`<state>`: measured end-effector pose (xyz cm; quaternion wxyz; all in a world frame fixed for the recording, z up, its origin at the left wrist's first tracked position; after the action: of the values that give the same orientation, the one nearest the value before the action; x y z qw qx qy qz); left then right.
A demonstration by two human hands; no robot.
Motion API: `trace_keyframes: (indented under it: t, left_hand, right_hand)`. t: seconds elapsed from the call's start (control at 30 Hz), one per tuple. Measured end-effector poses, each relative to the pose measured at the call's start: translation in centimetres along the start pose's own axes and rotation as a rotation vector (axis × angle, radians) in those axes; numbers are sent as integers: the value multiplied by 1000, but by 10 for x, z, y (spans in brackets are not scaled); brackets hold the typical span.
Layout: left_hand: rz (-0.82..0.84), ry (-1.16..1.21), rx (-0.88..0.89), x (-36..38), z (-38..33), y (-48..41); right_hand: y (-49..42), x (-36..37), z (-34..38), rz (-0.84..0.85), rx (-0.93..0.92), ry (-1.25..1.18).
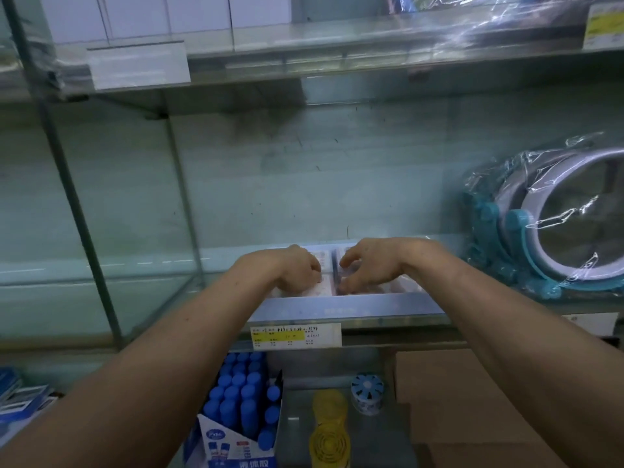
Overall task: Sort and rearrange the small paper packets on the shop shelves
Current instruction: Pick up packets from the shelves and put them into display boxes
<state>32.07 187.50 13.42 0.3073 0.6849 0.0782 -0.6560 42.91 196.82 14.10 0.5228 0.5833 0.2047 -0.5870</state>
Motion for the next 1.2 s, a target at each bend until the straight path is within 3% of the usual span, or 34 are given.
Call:
trace_keyframes:
  t: [0.13,0.23,0.43,0.53,0.6,0.7,0.87,1.03,1.2]
  left_hand:
    - [-82,-17,-74,5,-3,-7]
    - [-218,146,-80,-1,3,-1]
    - [-911,722,-147,0,19,44]
    - [-1163,884,-244,27,21,79]
    - [-1237,960,-287,52,25,98]
    - [-1232,1065,-391,95,38,123]
    - [-1080,1182,-579,174,63,152]
    - [-914,1153,-807,233,87,184]
    - [-860,1169,-937,268,122,221]
  right_hand:
    - [3,2,1,-12,-1,4]
    - [10,-2,4,-164,-68,-52]
    - [39,0,33,-659,-420,-636]
    - [45,26,59,-708,-540,-819]
    - [48,48,78,-664,-587,-875]
    - [48,83,101,-571,-647,-919]
    - [37,153,134,-401,-647,-935]
    - [16,217,177,-262,-630,-807]
    - [4,253,228,-192,-643,-741]
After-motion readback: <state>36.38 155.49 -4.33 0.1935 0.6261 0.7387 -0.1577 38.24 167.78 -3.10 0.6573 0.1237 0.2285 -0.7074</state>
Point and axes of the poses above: each hand's wrist, its own y-axis away from the middle knuckle, its own x-axis out of the palm, z = x × y, the point moved 2 cm from there along -y, towards the middle knuckle, and after that the axes turned 14 degrees about z, right-handed, at the moved point
